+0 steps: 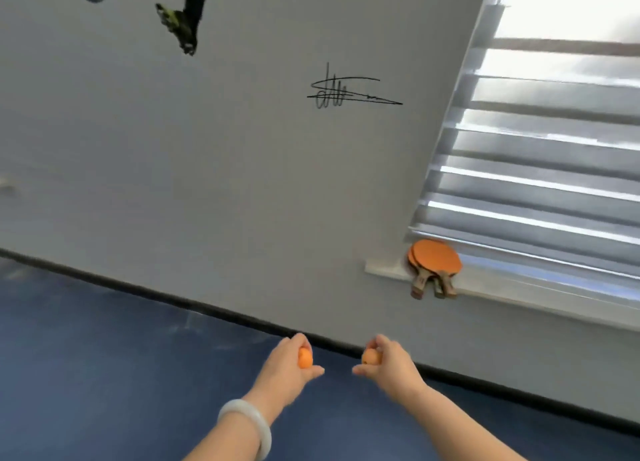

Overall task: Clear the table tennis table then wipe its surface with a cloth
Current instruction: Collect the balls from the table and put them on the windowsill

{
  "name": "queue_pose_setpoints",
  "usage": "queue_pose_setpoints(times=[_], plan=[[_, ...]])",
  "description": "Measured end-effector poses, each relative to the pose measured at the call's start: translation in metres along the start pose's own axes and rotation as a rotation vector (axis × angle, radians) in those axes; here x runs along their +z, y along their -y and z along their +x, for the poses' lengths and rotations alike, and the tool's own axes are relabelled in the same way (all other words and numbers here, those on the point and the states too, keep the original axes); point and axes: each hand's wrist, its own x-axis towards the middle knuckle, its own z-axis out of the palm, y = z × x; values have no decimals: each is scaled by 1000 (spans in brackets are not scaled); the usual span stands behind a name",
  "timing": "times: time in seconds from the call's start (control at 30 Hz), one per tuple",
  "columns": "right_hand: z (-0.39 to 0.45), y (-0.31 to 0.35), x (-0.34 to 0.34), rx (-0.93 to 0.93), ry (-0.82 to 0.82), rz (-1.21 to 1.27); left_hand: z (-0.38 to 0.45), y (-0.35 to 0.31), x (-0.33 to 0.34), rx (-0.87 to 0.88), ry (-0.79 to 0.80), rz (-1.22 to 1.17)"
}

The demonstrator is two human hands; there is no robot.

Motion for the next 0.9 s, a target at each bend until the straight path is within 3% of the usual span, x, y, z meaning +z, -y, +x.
queue_pose_setpoints(times=[0.4,0.7,0.9], plan=[[111,-23,-103,186,-218,42,180,-96,38,185,162,23],[184,-50,-145,266,-173,38,262,-138,80,163,213,49],[264,-76,-201,225,-115,39,311,-185,119,85,196,77]])
